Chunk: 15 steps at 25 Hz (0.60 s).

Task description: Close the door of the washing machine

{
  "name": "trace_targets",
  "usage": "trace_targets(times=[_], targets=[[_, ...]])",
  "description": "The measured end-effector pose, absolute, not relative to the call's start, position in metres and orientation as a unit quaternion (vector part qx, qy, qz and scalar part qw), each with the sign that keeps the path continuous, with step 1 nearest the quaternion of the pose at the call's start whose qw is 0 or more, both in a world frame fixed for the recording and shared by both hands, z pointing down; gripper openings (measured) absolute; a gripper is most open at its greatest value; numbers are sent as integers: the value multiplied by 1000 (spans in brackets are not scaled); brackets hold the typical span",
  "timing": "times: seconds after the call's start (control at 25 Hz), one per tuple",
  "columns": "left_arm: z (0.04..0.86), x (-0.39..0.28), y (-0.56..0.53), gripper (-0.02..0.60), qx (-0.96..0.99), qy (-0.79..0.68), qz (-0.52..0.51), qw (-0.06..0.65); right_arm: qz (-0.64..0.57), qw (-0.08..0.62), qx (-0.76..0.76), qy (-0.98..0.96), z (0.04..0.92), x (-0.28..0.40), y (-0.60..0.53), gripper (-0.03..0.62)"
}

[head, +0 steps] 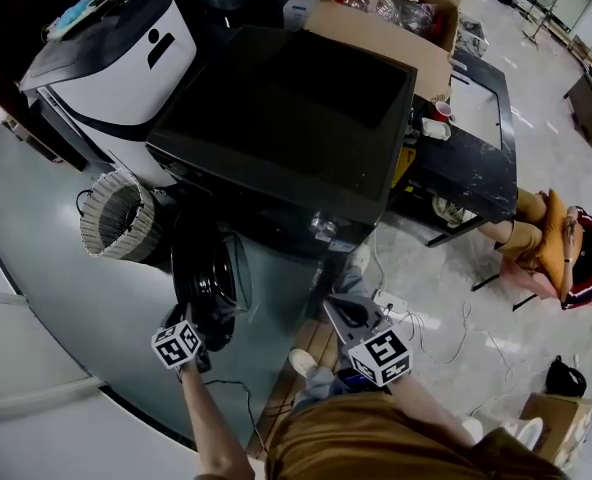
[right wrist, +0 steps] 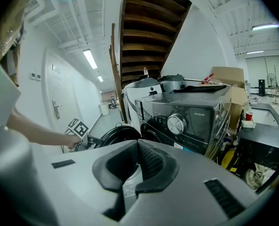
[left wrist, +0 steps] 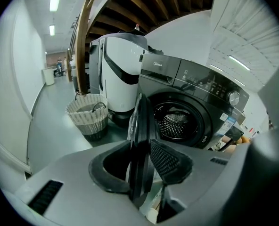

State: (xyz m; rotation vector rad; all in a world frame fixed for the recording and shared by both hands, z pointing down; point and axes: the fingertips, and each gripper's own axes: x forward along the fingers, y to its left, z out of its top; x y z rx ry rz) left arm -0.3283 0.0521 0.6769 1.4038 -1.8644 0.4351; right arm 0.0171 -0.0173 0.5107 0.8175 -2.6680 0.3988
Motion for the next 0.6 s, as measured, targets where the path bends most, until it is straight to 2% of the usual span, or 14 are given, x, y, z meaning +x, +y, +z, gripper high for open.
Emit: trace_targets(times=[0.6], targets=[[681, -283, 34, 146, 567, -701, 152, 405, 144, 157, 301, -929, 512, 22, -27, 12]])
